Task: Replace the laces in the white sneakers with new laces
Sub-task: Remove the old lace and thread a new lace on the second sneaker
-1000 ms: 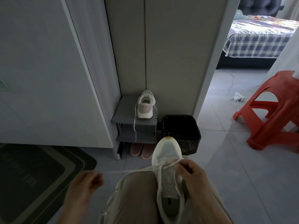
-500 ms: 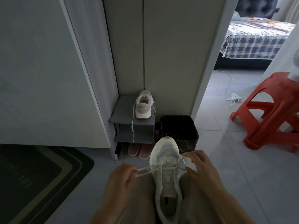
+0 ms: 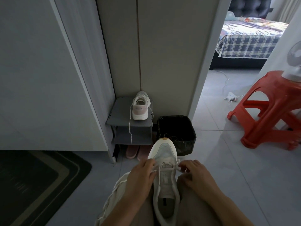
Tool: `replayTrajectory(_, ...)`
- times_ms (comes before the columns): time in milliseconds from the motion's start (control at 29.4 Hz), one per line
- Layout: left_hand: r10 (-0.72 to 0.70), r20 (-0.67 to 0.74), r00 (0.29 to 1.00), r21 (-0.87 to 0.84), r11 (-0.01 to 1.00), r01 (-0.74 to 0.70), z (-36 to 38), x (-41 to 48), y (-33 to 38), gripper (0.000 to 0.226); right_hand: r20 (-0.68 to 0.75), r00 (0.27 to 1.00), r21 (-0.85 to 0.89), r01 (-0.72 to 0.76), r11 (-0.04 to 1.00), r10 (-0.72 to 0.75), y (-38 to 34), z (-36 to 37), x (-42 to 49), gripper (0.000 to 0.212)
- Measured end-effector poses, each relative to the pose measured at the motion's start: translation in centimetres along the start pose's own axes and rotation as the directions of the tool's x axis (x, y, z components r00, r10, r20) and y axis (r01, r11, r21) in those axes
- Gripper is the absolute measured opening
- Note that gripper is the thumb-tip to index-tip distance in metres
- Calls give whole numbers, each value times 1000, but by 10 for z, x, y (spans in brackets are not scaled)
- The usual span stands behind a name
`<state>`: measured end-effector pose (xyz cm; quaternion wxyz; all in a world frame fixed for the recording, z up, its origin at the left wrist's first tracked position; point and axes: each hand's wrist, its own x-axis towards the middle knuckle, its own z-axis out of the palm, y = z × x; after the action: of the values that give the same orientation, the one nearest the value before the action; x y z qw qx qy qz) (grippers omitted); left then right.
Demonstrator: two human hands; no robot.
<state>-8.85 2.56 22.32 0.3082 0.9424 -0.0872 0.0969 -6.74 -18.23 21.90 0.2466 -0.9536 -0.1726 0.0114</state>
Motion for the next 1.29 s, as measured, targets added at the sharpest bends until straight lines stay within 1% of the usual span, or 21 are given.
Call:
replayTrajectory(102, 22, 37, 999, -46, 999, -20, 2, 0, -8, 11, -58, 998, -45, 15, 999, -17, -3, -2, 4, 8)
replayTrajectory(204, 8, 39, 999, -21, 1000, -7, -7, -2, -23, 16, 20, 998, -93, 60, 994, -59, -7, -19, 3, 17)
replayTrajectory(306, -35, -19, 999, 33, 999, 35, -26, -15, -52, 22, 108, 992, -139, 84, 987, -69, -8, -44, -1, 12)
replayTrajectory(374, -26, -58, 998, 96, 995, 31, -39, -25, -73, 23, 120, 989, -117, 96, 989, -82, -9, -52, -2, 13)
replayTrajectory(442, -20, -55, 998, 173, 984, 29, -47, -33, -83, 21, 114, 986, -66, 126, 990, -118, -15, -51, -2, 15)
replayTrajectory(476, -29, -39, 999, 180, 983, 35, -50, -35, -82, 17, 103, 986, -42, 137, 990, -133, -19, -49, 0, 16)
replayTrajectory(510, -25, -14, 1000, 176, 984, 27, -48, -37, -81, 12, 91, 986, -24, 144, 989, -142, -22, -47, 1, 16)
replayTrajectory(613, -43, 55, 998, 124, 992, 35, -36, -34, -70, 32, 81, 987, 16, 135, 991, -136, -29, -45, 6, 12)
replayTrajectory(681, -4, 69, 998, 119, 993, -4, -29, -27, -55, 23, 86, 988, 22, 123, 992, -124, -31, -49, 7, 11)
replayTrajectory(715, 15, 78, 997, 125, 992, -25, -25, -23, -45, 27, 89, 989, 28, 116, 993, -118, -32, -51, 8, 11)
replayTrajectory(783, 28, 90, 996, 58, 998, -33, -12, -10, -23, 49, 101, 989, 38, 101, 994, -105, -33, -55, 9, 11)
replayTrajectory(817, -10, 144, 990, 17, 1000, 8, -5, -4, -17, 47, 109, 989, 33, 95, 995, -99, -34, -57, 10, 11)
replayTrajectory(851, -14, 166, 986, -22, 1000, 17, 0, 1, -11, 36, 114, 989, 28, 92, 995, -95, -35, -59, 11, 12)
replayTrajectory(919, -59, 139, 989, -68, 995, 69, 8, 12, -6, 7, 115, 989, 24, 93, 995, -95, -37, -60, 12, 12)
replayTrajectory(953, -92, 138, 986, -94, 990, 105, 8, 14, -5, 7, 114, 989, 25, 93, 995, -95, -37, -60, 13, 12)
replayTrajectory(987, -115, 134, 984, -109, 986, 130, 7, 15, -6, 16, 114, 989, 25, 89, 996, -92, -38, -60, 14, 13)
replayTrajectory(1055, -144, 107, 984, -115, 981, 156, 6, 14, -10, 20, 118, 990, 26, 77, 997, -80, -39, -59, 15, 14)
replayTrajectory(1157, -54, 125, 991, -112, 991, 68, -4, 6, -18, 13, 129, 989, 26, 66, 997, -69, -42, -54, 19, 13)
replayTrajectory(1191, -43, 134, 990, -104, 993, 57, -8, 4, -23, 17, 133, 989, 28, 63, 998, -66, -43, -53, 20, 13)
replayTrajectory(1259, -66, 135, 989, -103, 991, 80, -19, -4, -35, 34, 139, 989, 28, 57, 998, -61, -45, -52, 23, 14)
replayTrajectory(1293, -86, 130, 988, -95, 991, 98, -27, -8, -41, 34, 144, 988, 39, 50, 998, -55, -46, -51, 25, 15)
